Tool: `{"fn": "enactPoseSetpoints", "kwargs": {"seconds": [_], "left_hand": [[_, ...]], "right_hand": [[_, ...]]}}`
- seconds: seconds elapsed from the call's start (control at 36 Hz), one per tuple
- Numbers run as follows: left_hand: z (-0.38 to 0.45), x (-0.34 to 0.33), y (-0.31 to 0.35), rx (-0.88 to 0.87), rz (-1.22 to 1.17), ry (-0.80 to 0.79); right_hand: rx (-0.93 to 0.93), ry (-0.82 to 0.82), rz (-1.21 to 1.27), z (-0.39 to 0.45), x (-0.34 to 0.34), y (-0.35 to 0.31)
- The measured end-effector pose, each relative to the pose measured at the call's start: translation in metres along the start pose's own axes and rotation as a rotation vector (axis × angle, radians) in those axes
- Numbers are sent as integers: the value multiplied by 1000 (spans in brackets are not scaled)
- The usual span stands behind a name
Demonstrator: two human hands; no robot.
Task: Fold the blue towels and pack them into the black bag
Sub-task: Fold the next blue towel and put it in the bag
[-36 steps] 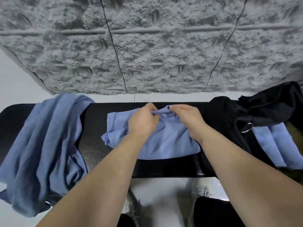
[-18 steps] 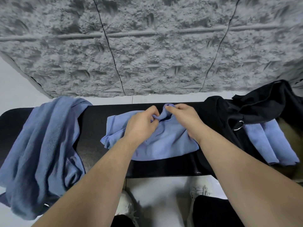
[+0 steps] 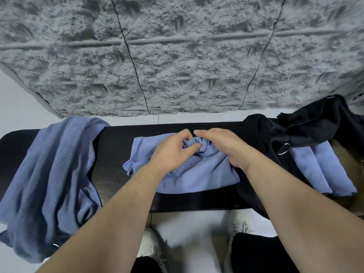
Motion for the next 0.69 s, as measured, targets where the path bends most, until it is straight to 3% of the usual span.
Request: {"fn": "enactPoseSetpoints", "kwargs": {"seconds": [0.14,0.36,0.56,0.64,0.69], "left_hand": [[-3,0,7,-80,66,-29],[-1,7,0,-14,79,66],[-3,7,-8,27,-41,98],[-3,10,-11,50,-4,121],[-3,11,-9,46,25,126]], "right_hand": [[6,29,3,0,5,0],[-162,149,371,1,18,5],[107,-28,88,-4,5,-8],[141,-30,-118,-5,2,-6],[187,20,-126,-8,5,-12]]}}
Point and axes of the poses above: each hand's wrist, its own z-axis towards the middle knuckle, its own x-axis out of the back of the hand, y = z × x, the point moved 8 cm from there along z, towards the middle knuckle, and after that the axes turned 11 degrees about -x, right-handed, at the moved point
